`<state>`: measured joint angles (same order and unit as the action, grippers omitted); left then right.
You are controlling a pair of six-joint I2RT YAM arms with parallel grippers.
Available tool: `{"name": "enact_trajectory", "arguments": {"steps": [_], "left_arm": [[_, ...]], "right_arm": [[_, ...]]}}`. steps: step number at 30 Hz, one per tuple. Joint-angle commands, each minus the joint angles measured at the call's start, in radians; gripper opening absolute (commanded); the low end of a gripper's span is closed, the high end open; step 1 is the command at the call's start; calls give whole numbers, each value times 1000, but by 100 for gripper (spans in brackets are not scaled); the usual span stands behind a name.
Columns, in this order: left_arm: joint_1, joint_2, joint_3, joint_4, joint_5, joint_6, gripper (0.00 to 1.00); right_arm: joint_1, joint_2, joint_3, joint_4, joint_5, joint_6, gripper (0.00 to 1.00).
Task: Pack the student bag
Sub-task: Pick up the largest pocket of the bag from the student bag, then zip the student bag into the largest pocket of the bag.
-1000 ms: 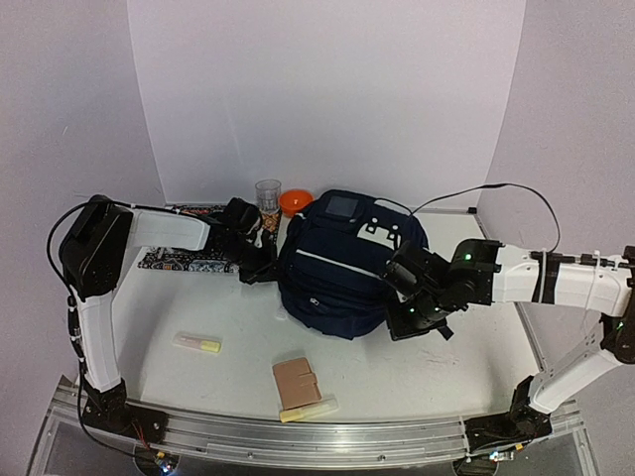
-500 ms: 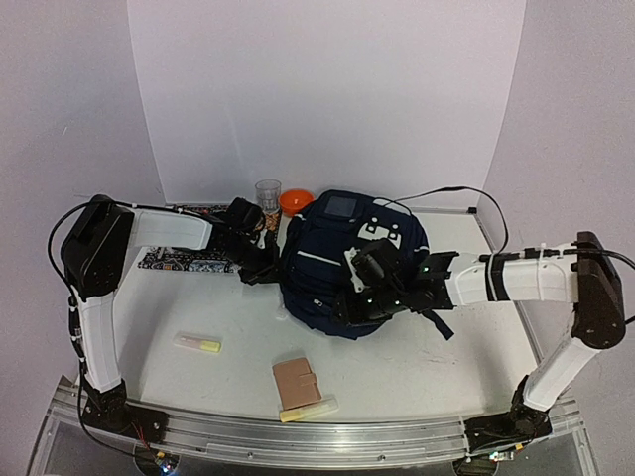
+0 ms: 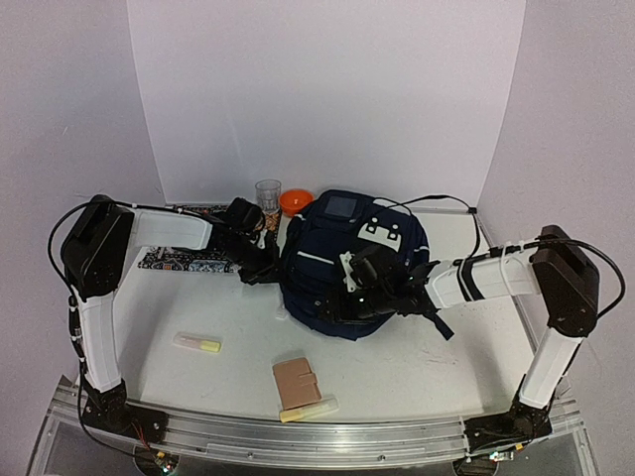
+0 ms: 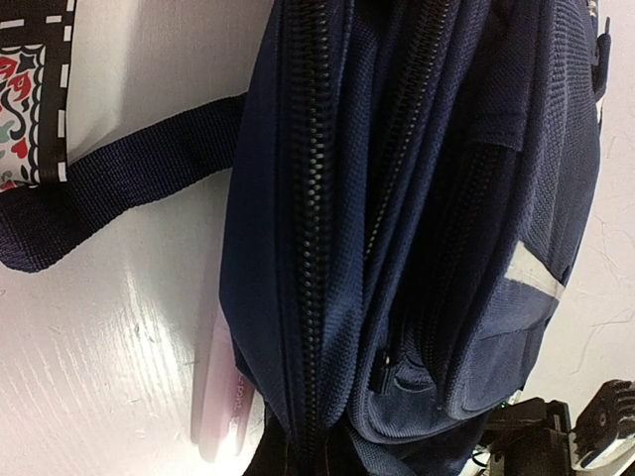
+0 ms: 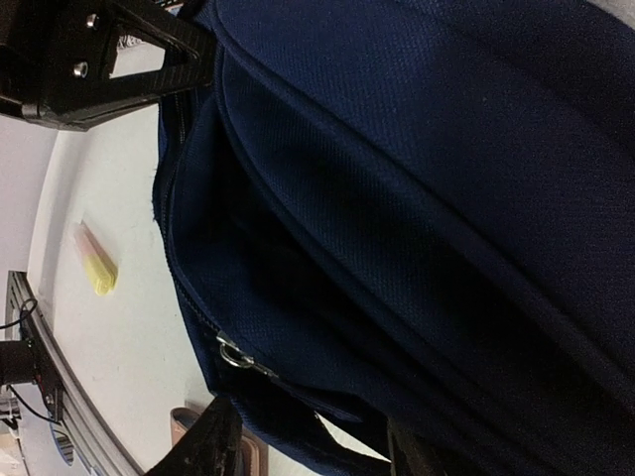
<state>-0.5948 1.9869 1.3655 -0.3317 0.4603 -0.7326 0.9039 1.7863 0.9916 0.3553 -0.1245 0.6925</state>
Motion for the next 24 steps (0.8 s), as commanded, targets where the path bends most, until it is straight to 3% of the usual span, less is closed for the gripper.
{"name": "enact_trajectory", "arguments": {"steps": [1,5,11,13,17,24], "left_arm": [[-25,7,43,64,26,1,0],[-40,18,47,65,27,-3,0],[-42,10,41,65,10,3,0],[-42,6,41,65,-1,7,0],[-39,8,47,64,-25,21,0],[5,11,50,18,-96,77,0]], "right_arm": [[-3,29,-17,53,-14,16,51],[-3,45,-2,72,-9,3,45],[-3,12,-8,58,5,-20,8],[-4,-22,-23,34,18,-33,0],[-8,-130,-50,-99,93,-69,0],[-49,-281,-55,-506,263,-150,0]]}}
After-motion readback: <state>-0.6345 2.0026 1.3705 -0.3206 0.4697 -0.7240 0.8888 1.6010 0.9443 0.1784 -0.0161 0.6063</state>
